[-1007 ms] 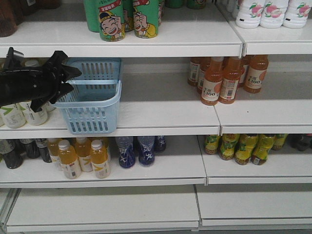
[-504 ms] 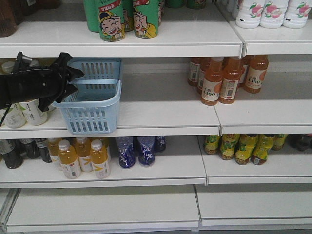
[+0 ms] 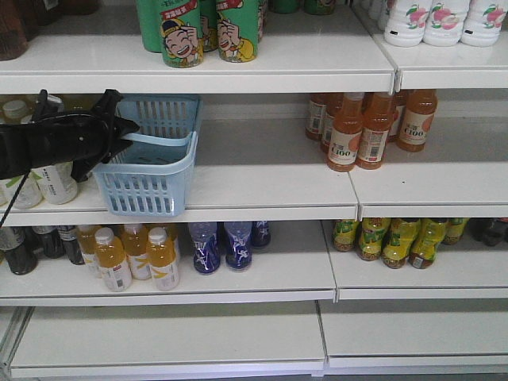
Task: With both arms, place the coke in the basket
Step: 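Lift the basket off the shelf with the left gripper, pulling it out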
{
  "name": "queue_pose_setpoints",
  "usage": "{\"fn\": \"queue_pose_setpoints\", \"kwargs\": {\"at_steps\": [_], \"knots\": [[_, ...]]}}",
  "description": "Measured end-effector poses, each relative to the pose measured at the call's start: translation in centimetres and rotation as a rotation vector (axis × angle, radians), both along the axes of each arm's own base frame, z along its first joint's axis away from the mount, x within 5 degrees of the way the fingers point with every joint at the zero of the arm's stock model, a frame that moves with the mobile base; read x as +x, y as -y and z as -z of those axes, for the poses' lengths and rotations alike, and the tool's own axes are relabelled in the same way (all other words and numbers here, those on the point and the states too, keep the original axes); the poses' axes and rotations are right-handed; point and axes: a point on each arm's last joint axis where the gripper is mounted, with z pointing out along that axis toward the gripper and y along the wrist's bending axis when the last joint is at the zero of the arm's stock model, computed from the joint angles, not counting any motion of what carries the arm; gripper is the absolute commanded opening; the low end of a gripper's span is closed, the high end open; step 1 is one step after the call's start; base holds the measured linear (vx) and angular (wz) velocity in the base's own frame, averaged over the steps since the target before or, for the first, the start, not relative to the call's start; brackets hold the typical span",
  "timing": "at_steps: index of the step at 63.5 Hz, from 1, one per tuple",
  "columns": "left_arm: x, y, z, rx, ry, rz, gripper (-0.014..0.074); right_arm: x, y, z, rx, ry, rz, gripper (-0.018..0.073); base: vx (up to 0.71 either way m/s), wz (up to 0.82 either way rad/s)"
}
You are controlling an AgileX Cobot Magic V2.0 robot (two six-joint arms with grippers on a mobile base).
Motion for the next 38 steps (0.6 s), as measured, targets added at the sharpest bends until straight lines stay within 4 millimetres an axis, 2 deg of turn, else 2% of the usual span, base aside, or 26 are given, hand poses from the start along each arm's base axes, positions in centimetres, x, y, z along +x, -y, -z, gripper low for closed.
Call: {"fn": "queue_pose_setpoints", "kwargs": {"at_steps": [4, 22, 38], "knots": [[0.0, 0.1, -0.1, -0.015, 0.001, 0.005, -0.001, 0.0, 0.0, 0.0, 0.0, 0.0, 0.0, -0.0005, 0.0, 0.0], [-0.7, 1.6, -0.6, -0.055, 0.052, 0.192, -0.0008, 0.0, 0.0, 0.0, 0.0, 0.0, 0.0, -0.0005, 0.0, 0.0], [-2.7, 3.3, -1.1, -0.036, 0.051, 0.499, -0.0008, 0.0, 0.0, 0.0, 0.0, 0.0, 0.0, -0.0005, 0.0, 0.0]]}}
